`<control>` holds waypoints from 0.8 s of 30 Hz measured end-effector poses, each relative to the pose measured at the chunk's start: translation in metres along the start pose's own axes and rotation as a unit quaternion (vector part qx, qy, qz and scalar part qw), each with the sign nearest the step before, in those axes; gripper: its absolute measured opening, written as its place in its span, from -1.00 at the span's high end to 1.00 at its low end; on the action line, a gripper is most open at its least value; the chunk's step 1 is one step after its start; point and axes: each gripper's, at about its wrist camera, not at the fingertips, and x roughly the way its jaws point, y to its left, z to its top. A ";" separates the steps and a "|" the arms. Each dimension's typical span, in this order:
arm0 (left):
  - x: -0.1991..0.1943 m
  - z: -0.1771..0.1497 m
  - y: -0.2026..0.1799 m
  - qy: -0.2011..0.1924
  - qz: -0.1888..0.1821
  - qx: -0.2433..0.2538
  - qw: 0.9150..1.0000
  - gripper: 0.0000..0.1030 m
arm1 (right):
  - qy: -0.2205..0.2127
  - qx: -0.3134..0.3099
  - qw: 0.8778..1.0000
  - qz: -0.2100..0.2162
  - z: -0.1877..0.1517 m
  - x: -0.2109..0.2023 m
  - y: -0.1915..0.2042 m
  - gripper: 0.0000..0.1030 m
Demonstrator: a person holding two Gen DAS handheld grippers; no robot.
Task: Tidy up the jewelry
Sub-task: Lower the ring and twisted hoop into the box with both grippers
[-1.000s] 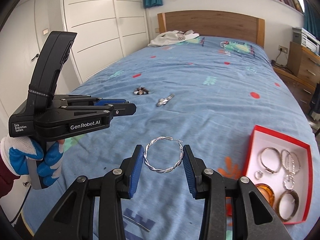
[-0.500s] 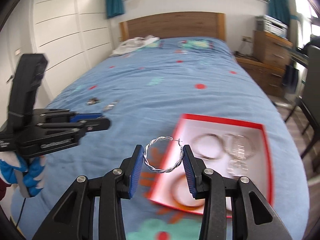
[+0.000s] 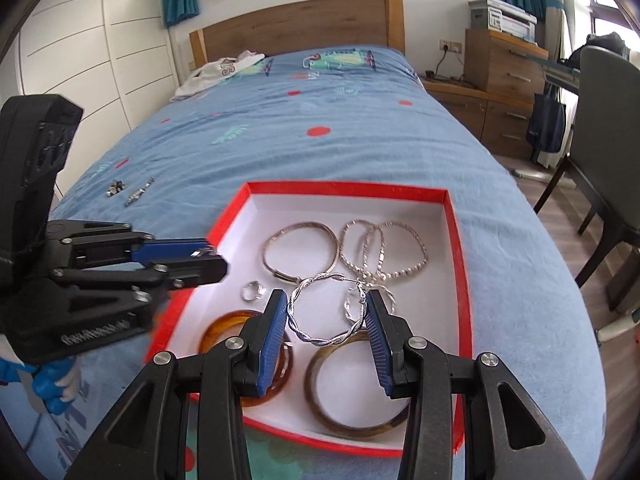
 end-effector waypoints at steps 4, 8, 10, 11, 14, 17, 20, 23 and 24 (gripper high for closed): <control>0.022 0.001 -0.002 0.011 0.005 -0.005 1.000 0.64 | 0.013 0.000 1.000 -0.004 -0.002 0.014 -0.006 0.23; 0.034 -0.002 -0.001 0.019 0.016 -0.001 1.000 0.63 | 0.028 -0.006 1.000 -0.008 -0.006 0.024 -0.009 0.23; 0.036 -0.005 -0.001 0.020 0.018 0.002 1.000 0.63 | 0.037 -0.010 0.999 -0.011 -0.009 0.028 -0.009 0.22; 0.036 -0.006 -0.003 0.020 0.018 0.003 1.000 0.63 | 0.038 -0.015 0.999 -0.014 -0.010 0.029 -0.008 0.22; 0.038 -0.007 -0.006 0.020 0.023 0.007 1.000 0.63 | 0.039 -0.021 0.999 -0.017 -0.011 0.028 -0.007 0.22; 0.038 -0.009 -0.008 0.018 0.026 0.006 0.999 0.62 | 0.039 -0.023 0.999 -0.024 -0.013 0.029 -0.007 0.22; 0.036 -0.010 -0.009 0.017 0.026 0.003 1.000 0.62 | 0.040 -0.022 0.999 -0.028 -0.013 0.029 -0.010 0.22; 0.035 -0.010 -0.008 0.018 0.026 -0.003 0.999 0.61 | 0.039 -0.020 0.999 -0.029 -0.013 0.028 -0.011 0.22; 0.035 -0.010 -0.008 0.019 0.026 -0.004 0.999 0.61 | 0.038 -0.019 0.999 -0.029 -0.014 0.027 -0.011 0.22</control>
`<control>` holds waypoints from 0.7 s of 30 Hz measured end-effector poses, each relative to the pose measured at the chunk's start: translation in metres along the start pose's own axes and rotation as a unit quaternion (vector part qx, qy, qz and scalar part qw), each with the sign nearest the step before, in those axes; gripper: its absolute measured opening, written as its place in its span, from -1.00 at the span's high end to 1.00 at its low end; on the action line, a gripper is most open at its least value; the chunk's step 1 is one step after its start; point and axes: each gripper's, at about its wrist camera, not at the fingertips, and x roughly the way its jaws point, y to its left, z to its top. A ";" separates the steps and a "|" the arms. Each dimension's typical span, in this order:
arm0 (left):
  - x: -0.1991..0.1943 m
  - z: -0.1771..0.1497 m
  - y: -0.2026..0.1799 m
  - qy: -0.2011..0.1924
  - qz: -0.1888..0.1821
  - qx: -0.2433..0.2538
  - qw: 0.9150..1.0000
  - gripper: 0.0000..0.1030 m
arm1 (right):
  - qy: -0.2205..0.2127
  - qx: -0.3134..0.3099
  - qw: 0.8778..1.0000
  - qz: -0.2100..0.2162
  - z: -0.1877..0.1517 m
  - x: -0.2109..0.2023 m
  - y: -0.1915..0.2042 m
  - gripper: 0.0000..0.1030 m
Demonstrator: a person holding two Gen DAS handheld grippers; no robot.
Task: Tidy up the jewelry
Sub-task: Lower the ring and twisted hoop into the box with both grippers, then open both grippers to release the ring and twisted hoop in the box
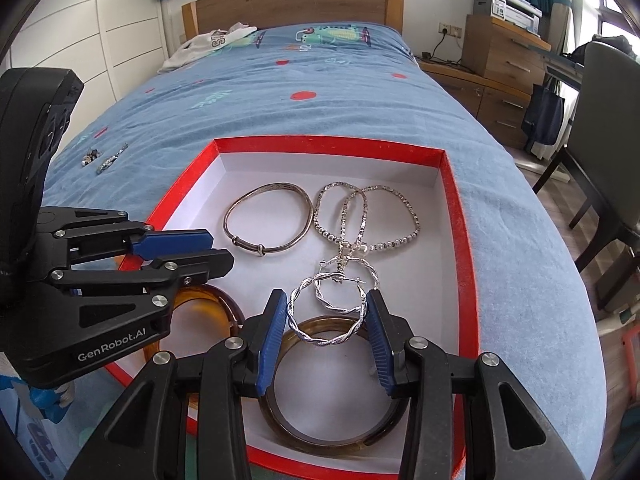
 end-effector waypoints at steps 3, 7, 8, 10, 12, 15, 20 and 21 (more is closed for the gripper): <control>0.000 0.000 0.000 0.002 0.002 0.001 1.000 0.61 | -0.002 0.005 1.000 0.000 -0.001 -0.001 -0.001 0.21; -0.002 0.001 0.000 0.003 0.005 -0.001 1.000 0.61 | -0.003 0.009 1.000 0.001 -0.001 -0.003 0.000 0.21; -0.002 0.001 0.000 0.004 0.006 -0.001 1.000 0.61 | -0.003 0.010 1.000 0.001 -0.001 -0.003 0.000 0.21; -0.002 0.001 0.000 0.003 0.011 0.000 1.000 0.61 | -0.003 0.012 1.000 0.001 -0.002 -0.005 -0.001 0.22; -0.003 0.000 -0.001 0.002 0.014 0.003 1.000 0.61 | -0.005 0.015 1.000 0.001 -0.003 -0.007 -0.002 0.21; -0.004 0.000 -0.002 0.002 0.015 0.003 1.000 0.61 | -0.008 0.019 1.000 0.001 -0.004 -0.010 -0.003 0.21; -0.005 -0.001 -0.001 0.001 0.020 0.003 1.000 0.60 | -0.013 0.021 1.000 0.001 -0.004 -0.014 -0.004 0.20; -0.005 -0.001 0.000 0.001 0.021 0.004 1.000 0.60 | -0.013 0.021 1.000 0.001 -0.004 -0.015 -0.004 0.20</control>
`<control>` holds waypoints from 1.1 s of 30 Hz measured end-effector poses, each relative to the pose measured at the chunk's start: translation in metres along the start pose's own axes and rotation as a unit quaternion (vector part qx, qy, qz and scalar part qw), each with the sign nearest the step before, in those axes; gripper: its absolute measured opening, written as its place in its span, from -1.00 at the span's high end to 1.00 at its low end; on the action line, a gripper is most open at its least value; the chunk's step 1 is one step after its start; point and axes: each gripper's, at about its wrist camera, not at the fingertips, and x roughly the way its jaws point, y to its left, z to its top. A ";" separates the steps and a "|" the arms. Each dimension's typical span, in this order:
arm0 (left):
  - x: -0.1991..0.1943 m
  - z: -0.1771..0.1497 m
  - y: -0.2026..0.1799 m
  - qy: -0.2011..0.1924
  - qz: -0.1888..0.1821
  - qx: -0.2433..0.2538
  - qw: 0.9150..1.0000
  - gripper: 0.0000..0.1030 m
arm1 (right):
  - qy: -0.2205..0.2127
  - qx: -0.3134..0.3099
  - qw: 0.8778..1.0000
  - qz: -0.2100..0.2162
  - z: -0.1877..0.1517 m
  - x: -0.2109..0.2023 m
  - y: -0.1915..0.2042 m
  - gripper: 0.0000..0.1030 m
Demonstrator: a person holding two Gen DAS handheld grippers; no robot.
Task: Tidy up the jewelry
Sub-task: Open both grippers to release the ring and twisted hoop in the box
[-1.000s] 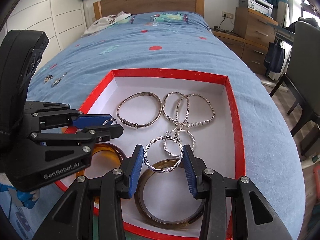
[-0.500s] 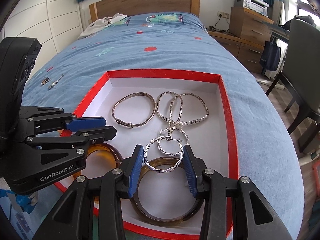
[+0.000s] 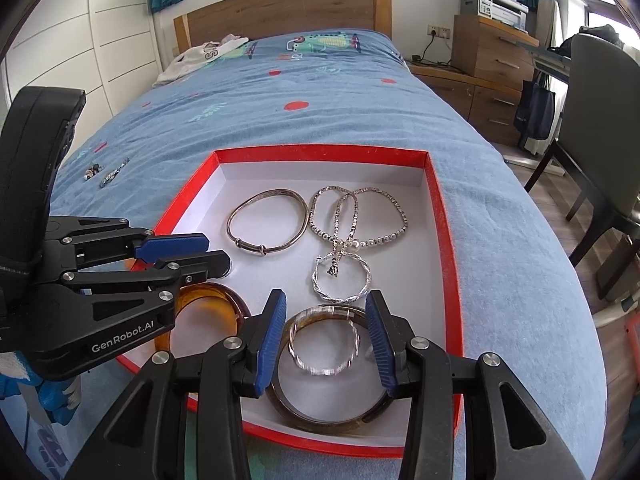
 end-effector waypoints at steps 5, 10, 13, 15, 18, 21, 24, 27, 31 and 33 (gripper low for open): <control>0.000 0.000 0.000 -0.002 0.003 0.003 1.000 0.59 | -0.005 0.003 1.000 -0.001 0.000 -0.003 -0.001 0.20; -0.001 0.000 0.000 -0.003 0.007 0.002 1.000 0.59 | -0.009 0.007 1.000 -0.001 -0.001 -0.006 -0.002 0.18; -0.001 0.001 0.000 -0.004 0.010 0.002 1.000 0.56 | -0.011 0.010 1.000 -0.001 -0.001 -0.008 -0.004 0.18; -0.002 0.001 0.000 -0.004 0.011 0.002 1.000 0.53 | -0.013 0.012 1.000 -0.002 -0.001 -0.009 -0.005 0.17; -0.002 0.002 0.000 -0.005 0.014 0.003 1.000 0.52 | -0.016 0.015 1.000 -0.002 0.000 -0.011 -0.007 0.14; -0.002 0.002 0.001 -0.006 0.015 0.002 1.000 0.52 | -0.017 0.017 1.000 -0.002 0.000 -0.011 -0.008 0.14; -0.001 0.002 0.001 -0.006 0.017 0.002 1.000 0.52 | -0.016 0.017 1.000 -0.002 -0.002 -0.010 -0.008 0.14; -0.002 0.002 0.001 -0.006 0.019 0.003 1.000 0.52 | -0.016 0.017 1.000 -0.001 -0.001 -0.010 -0.008 0.14; -0.001 0.003 0.000 -0.005 0.021 0.002 1.000 0.51 | -0.017 0.017 1.000 -0.002 -0.001 -0.011 -0.009 0.13; -0.001 0.003 0.000 -0.005 0.021 0.001 1.000 0.47 | -0.018 0.018 1.000 -0.003 -0.001 -0.012 -0.010 0.13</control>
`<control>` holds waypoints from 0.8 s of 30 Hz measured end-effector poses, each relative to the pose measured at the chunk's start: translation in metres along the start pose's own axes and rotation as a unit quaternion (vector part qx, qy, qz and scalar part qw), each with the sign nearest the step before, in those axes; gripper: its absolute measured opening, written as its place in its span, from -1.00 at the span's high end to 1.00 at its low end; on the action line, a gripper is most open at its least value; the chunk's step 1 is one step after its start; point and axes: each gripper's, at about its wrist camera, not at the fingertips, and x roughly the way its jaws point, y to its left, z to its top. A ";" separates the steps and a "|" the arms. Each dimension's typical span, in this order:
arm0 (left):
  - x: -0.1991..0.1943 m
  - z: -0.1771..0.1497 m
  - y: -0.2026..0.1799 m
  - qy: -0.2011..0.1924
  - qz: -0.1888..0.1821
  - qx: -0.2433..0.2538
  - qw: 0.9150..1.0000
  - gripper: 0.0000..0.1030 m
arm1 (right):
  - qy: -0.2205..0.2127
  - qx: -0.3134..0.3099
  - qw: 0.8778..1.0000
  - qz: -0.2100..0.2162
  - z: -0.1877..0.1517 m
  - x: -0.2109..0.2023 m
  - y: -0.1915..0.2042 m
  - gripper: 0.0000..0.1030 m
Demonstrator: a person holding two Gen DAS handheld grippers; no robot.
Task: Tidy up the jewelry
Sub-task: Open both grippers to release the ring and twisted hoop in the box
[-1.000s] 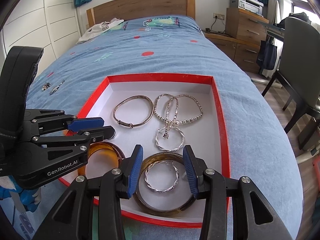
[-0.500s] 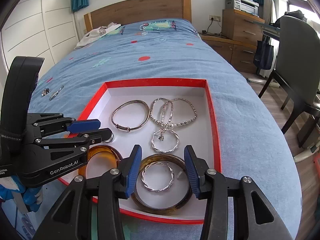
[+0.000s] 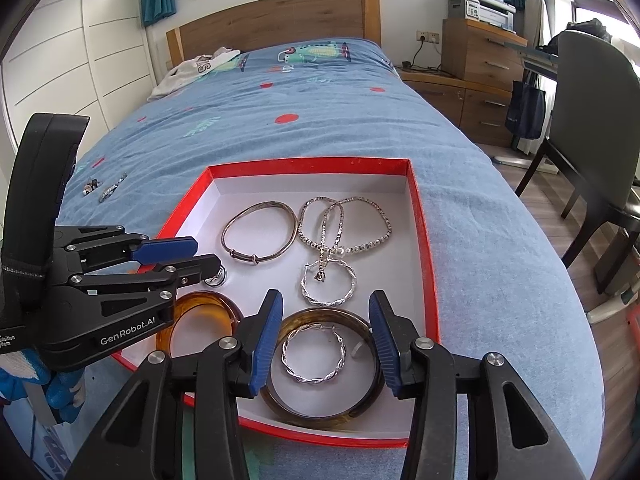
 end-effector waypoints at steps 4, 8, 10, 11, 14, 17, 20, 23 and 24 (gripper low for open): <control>0.000 0.001 0.001 -0.001 0.001 -0.001 1.000 0.36 | -0.002 0.003 1.000 -0.001 0.000 -0.001 -0.002 0.13; 0.000 0.001 0.001 -0.002 0.003 0.000 1.000 0.35 | -0.002 0.004 1.000 -0.001 0.000 -0.002 -0.002 0.13; 0.000 0.001 0.002 -0.002 0.003 0.000 1.000 0.35 | -0.002 0.004 1.000 -0.001 0.000 -0.002 -0.002 0.12; 0.000 0.001 0.001 -0.002 0.004 0.000 1.000 0.35 | -0.003 0.004 1.000 0.000 0.000 -0.002 -0.003 0.12; 0.000 0.001 0.002 -0.003 0.004 0.000 1.000 0.35 | -0.004 0.004 1.000 -0.001 0.000 -0.003 -0.003 0.12; -0.001 0.002 0.002 -0.003 0.004 -0.001 1.000 0.35 | -0.005 0.005 1.000 -0.002 0.001 -0.004 -0.004 0.12; -0.003 0.003 0.002 -0.005 0.003 -0.002 1.000 0.35 | -0.006 0.006 1.000 -0.002 0.001 -0.005 -0.004 0.12; -0.006 0.004 0.001 -0.008 0.002 -0.003 1.000 0.35 | -0.006 0.005 1.000 -0.003 0.001 -0.005 -0.004 0.12; -0.007 0.004 0.001 -0.009 0.001 -0.003 1.000 0.35 | -0.007 0.006 1.000 -0.003 0.001 -0.006 -0.004 0.12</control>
